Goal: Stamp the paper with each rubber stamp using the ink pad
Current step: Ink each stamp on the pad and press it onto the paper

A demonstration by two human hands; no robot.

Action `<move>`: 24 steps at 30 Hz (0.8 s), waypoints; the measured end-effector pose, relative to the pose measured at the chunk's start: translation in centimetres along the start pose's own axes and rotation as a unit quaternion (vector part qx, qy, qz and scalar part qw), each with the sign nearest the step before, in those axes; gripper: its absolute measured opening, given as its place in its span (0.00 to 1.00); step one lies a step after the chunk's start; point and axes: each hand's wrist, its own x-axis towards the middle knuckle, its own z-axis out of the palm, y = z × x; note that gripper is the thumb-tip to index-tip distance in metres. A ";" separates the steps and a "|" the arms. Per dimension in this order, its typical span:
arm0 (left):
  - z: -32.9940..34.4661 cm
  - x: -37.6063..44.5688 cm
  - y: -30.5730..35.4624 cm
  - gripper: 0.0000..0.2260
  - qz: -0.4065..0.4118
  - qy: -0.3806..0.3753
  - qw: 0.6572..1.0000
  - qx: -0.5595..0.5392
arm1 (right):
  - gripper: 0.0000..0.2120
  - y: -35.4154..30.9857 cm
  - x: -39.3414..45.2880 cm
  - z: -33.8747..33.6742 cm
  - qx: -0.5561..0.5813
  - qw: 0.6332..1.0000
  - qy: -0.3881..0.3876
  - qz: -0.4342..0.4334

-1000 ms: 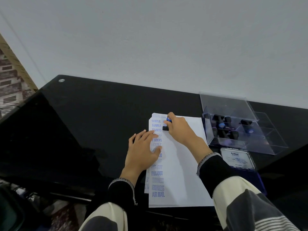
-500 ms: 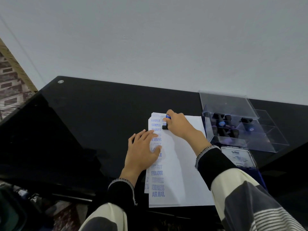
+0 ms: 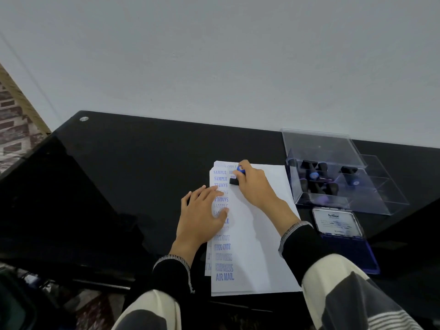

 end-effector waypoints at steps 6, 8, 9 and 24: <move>-0.2 -0.1 0.0 0.19 0.003 0.000 1.000 -0.008 | 0.08 1.7 1.2 -2.3 0.286 0.934 0.160 0.144; -0.2 -0.1 -0.1 0.19 0.005 0.002 1.000 -0.010 | 0.08 2.3 0.9 -2.7 0.336 0.906 0.174 0.192; -0.1 -0.1 -0.1 0.19 0.006 0.001 1.000 -0.010 | 0.09 2.6 0.8 -2.7 0.354 0.896 0.176 0.204; -0.2 -0.1 0.0 0.19 0.003 -0.001 1.000 -0.007 | 0.11 3.7 -0.9 -1.1 0.366 0.888 0.186 0.207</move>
